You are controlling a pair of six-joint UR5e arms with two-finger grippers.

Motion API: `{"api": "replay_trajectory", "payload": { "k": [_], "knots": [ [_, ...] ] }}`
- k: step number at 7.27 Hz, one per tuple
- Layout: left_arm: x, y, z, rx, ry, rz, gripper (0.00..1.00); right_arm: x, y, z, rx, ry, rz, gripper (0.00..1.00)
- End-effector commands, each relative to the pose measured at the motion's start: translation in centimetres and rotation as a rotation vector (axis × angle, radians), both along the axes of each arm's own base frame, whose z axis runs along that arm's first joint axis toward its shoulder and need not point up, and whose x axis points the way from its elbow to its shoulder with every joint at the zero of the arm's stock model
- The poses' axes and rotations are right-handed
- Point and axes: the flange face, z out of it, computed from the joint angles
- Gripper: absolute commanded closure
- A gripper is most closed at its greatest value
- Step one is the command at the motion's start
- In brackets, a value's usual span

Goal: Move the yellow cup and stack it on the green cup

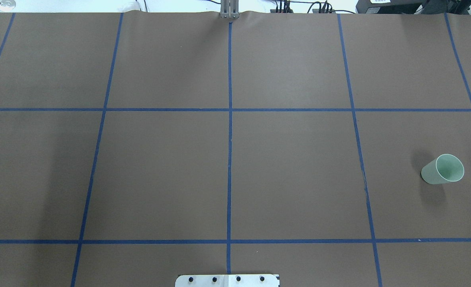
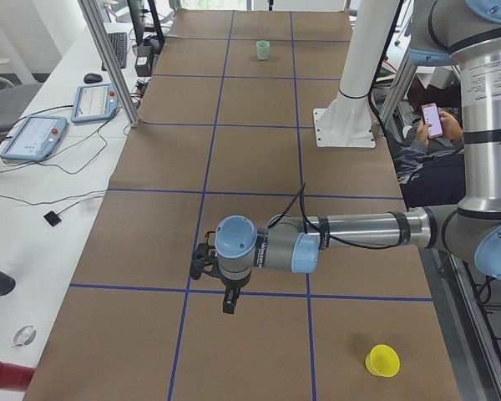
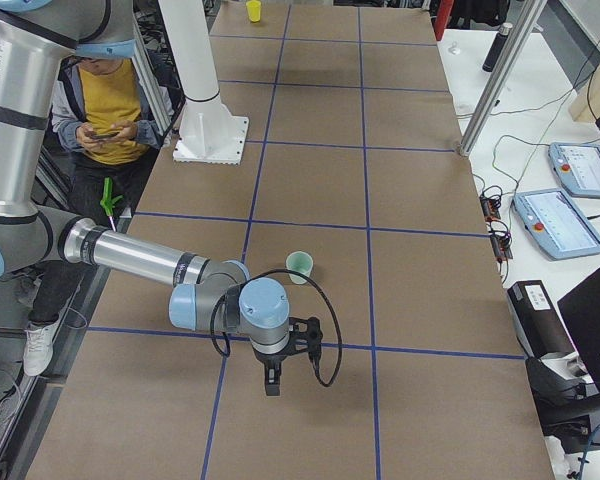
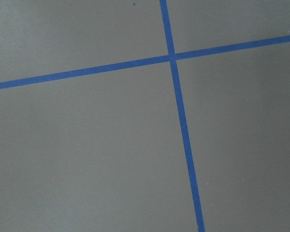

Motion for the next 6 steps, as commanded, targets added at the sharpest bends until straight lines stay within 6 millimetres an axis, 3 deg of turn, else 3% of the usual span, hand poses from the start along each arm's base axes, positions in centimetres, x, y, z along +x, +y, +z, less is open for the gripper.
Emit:
{"api": "replay_trajectory", "payload": {
  "k": [1,4,6],
  "knots": [
    [0.0,0.0,-0.5,0.007,0.002,-0.001,0.0,0.0,0.1,-0.1,0.003,-0.001,-0.001,0.0],
    [0.0,-0.1,-0.9,0.02,0.002,-0.002,0.0,0.0,-0.1,-0.4,0.013,0.0,-0.002,0.0],
    [0.0,-1.1,-2.8,0.089,0.001,-0.006,0.0,0.0,-0.7,-1.5,0.036,0.002,-0.001,0.0]
  ]
}}
